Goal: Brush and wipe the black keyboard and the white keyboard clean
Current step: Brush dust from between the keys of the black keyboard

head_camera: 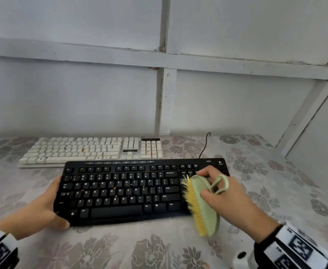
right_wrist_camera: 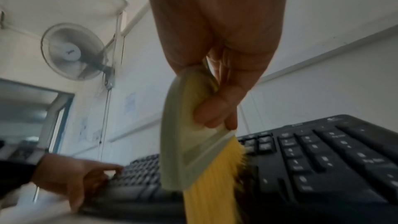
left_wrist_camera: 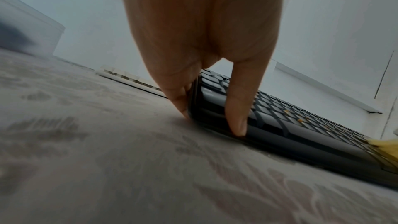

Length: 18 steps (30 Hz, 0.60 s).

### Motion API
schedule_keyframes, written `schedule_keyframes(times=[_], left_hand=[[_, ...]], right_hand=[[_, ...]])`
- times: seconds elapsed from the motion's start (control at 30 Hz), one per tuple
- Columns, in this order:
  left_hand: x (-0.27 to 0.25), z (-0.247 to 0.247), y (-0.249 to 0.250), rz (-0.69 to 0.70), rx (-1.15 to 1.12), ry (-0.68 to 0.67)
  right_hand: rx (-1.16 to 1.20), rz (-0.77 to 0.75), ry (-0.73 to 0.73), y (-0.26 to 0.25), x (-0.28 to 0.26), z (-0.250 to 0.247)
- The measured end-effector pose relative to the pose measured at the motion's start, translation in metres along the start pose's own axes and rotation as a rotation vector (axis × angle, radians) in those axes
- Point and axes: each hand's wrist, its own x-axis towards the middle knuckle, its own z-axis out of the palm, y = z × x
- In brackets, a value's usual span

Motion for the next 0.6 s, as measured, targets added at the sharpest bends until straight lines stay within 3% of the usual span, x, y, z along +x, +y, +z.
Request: schedule_keyframes(times=[0.27,0.5,0.6], left_hand=[[0.001,0.001,-0.002,0.013,0.010,0.018],[-0.003,0.003,0.004,-0.011,0.006,0.006],[-0.004,0.002,0.002,0.013,0.101,-0.002]], right_hand=[[0.053,-0.047,0.218,-0.017,0.036,-0.016],[0.009,-0.011,0.024,0.003,-0.001,0.000],[0.073,-0.016,0.045,-0.002,0.000,-0.008]])
